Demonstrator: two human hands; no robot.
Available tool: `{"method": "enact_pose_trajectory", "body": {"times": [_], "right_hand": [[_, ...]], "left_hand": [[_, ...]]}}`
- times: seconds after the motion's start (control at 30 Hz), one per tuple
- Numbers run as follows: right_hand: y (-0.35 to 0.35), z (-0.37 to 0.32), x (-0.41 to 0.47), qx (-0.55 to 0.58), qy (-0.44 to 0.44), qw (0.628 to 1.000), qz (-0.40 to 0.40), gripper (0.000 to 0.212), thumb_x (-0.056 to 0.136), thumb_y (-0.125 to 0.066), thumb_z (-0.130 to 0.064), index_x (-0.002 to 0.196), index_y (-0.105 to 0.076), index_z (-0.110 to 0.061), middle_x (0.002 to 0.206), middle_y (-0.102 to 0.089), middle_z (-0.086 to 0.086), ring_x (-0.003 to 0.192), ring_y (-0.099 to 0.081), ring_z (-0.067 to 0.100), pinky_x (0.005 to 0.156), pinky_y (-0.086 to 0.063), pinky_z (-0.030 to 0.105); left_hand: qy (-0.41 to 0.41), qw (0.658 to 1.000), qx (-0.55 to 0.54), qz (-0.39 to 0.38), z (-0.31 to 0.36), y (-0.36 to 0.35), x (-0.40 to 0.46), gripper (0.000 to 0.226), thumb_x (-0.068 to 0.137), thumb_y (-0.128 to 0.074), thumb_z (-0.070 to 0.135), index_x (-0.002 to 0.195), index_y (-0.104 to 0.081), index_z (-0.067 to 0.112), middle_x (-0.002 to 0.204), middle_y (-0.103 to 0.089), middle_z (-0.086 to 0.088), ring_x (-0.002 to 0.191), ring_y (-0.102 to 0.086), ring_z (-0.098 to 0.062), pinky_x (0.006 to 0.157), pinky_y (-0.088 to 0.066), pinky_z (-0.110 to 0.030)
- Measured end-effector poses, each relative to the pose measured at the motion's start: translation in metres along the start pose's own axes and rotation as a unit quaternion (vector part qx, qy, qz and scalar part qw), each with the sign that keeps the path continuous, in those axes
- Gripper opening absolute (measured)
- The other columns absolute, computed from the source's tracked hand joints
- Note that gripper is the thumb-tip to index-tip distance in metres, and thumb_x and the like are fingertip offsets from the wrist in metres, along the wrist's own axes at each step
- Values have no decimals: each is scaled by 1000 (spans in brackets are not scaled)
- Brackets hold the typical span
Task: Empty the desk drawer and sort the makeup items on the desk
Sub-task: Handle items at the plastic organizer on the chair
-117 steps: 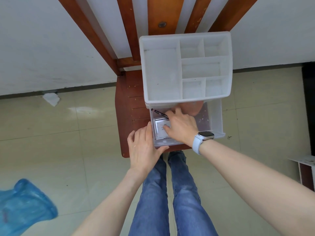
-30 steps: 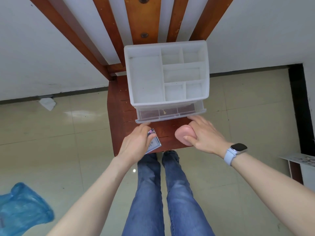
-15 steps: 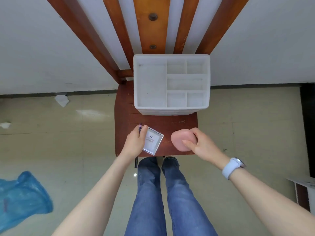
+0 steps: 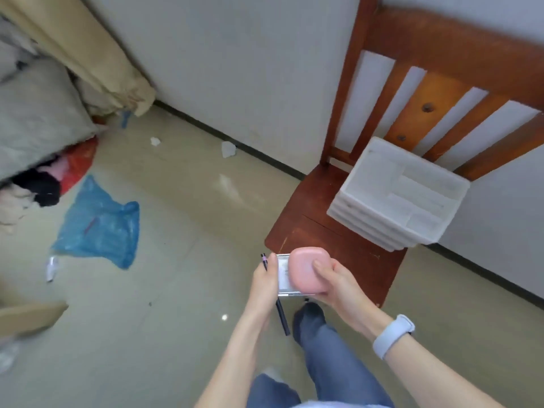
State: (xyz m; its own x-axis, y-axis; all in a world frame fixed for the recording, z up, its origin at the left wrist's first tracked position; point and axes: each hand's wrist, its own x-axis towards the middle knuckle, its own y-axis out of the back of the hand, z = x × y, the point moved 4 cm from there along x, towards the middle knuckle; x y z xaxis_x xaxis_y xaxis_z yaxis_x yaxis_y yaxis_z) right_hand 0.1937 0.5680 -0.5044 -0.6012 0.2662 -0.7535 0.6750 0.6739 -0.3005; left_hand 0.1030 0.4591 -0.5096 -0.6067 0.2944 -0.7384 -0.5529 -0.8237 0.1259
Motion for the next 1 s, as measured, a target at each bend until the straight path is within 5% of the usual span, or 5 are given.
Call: {"method": "enact_pose_trajectory", "body": {"times": [0.2,0.37,0.53,0.7,1.0], "right_hand": [[-120,42,-52,-216,50,958,-184,49,77,-63,-44,120,-53,-22,118,-62,4,107,-60,20,87,-50,39],[-210,144,-127,-317,53,905,-279,34,91,-57,-25,123,-50,-15,114,-63,5,101,-58,20,84,-44,34],[-278,282,-226,-406,15,831,-380,23,93,-51,-18,116,-53,-14,100,-63,2,87,-58,14,75,-47,30],[-333,419,-322,-497,-23,733,-464,14,93,-51,-21,105,-55,-17,89,-60,-1,79,-56,10,65,-44,27],[-417,639,-455,-592,-71,551,-585,30,93,-51,-21,119,-54,-7,108,-59,12,96,-55,25,72,-47,33]], "left_hand": [[-47,987,-67,139,-31,123,-99,37,98,-34,38,86,-61,16,83,-61,2,80,-56,-14,70,-43,-18],[-44,939,-199,277,-142,225,-234,35,99,-34,34,86,-58,12,70,-52,1,60,-50,-12,59,-43,-21],[20,838,-258,480,-324,294,-403,35,99,-34,26,78,-53,6,48,-41,0,41,-39,-13,43,-33,-22],[119,685,-330,638,-488,310,-555,41,96,-40,28,58,-42,13,49,-36,-1,46,-33,-20,49,-24,-30],[191,476,-544,664,-664,288,-672,30,93,-43,20,65,-35,15,54,-32,0,44,-27,-14,45,-20,-23]]}}
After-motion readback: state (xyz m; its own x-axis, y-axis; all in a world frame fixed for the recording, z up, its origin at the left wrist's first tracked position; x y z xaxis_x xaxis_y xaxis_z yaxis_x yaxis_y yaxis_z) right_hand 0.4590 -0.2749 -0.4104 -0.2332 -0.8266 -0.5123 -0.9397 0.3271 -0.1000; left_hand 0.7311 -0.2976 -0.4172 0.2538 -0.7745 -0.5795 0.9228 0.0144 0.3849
